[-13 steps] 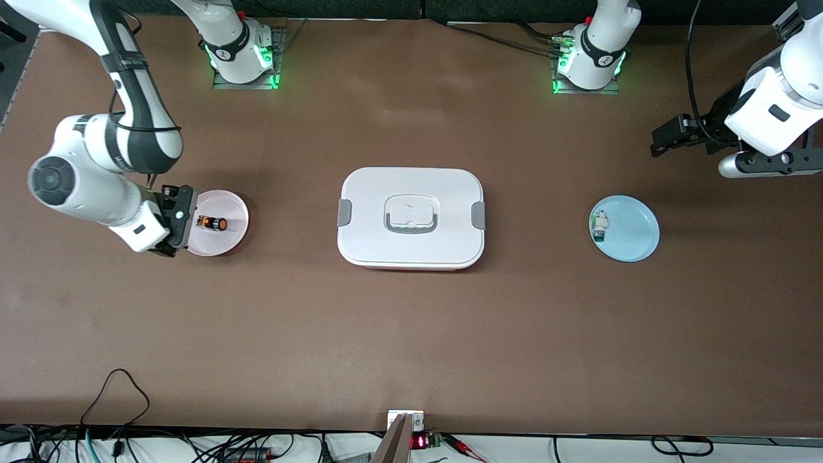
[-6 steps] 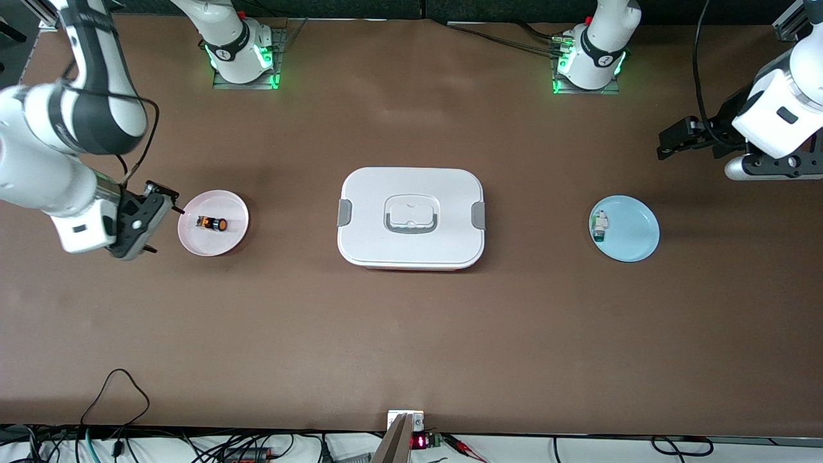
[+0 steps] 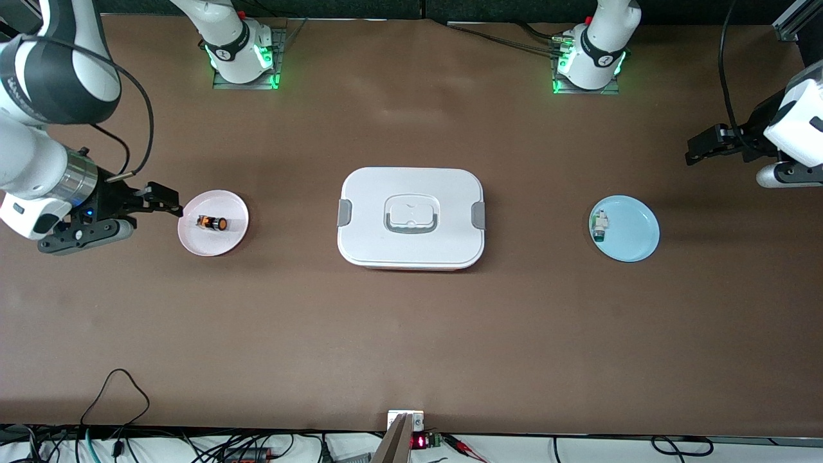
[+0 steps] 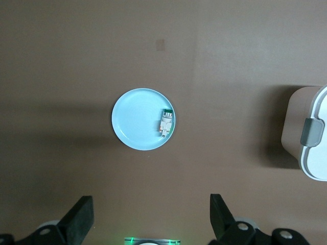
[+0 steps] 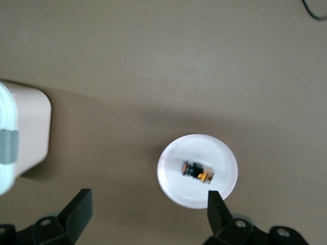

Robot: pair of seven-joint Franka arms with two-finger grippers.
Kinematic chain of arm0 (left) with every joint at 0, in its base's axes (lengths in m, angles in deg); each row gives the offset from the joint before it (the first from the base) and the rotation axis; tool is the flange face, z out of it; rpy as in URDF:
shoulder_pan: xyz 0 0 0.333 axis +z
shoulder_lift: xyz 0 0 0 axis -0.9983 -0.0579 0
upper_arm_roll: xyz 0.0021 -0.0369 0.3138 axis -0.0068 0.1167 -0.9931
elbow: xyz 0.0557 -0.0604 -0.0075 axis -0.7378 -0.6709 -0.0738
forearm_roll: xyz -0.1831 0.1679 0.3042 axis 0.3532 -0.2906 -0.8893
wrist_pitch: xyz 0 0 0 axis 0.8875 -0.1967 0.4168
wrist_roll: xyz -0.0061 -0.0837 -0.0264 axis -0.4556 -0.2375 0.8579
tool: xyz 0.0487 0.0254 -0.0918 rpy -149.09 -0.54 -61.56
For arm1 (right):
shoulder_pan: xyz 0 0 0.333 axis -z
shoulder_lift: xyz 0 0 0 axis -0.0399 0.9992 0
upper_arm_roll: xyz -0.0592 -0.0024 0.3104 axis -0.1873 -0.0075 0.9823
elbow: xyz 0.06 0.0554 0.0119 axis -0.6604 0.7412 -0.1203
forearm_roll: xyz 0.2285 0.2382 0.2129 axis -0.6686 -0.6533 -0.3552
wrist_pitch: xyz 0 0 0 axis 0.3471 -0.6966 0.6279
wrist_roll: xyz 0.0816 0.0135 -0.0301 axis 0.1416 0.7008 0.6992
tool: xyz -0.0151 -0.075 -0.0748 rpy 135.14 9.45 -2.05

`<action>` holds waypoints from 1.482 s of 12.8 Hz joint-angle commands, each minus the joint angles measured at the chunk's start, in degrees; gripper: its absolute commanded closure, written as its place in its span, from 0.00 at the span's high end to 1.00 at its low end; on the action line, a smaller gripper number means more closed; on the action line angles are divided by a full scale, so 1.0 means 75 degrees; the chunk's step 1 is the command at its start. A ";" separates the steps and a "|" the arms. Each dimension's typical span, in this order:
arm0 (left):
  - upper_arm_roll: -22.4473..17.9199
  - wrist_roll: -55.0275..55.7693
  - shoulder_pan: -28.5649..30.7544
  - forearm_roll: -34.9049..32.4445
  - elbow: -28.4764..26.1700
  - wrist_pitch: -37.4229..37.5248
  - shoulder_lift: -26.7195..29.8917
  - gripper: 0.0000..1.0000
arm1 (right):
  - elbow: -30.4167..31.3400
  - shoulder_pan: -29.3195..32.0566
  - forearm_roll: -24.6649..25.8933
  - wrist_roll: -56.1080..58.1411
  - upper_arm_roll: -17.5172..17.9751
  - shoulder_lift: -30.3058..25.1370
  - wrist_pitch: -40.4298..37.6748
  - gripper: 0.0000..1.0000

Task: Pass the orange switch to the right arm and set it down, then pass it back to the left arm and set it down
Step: 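Raise the right gripper away from the plate toward its side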

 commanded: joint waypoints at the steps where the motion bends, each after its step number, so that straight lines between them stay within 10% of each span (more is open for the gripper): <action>1: 0.0027 -0.0209 0.0074 -0.0168 -0.0033 -0.0023 0.0011 1.00 | -0.0522 -0.0316 0.0344 -0.0869 -0.0080 -0.0102 -0.0761 1.00; 9: 0.0156 -0.0185 -0.0019 -0.0168 -0.0021 0.0000 0.0058 1.00 | -0.0535 -0.0317 0.0897 -0.0951 -0.1649 -0.0536 -0.0949 1.00; 19: 0.0238 -0.0220 0.0004 -0.0050 0.0026 0.0024 0.0058 1.00 | 0.0435 -0.0012 0.1331 -0.0118 -0.1522 -0.1225 -0.0857 1.00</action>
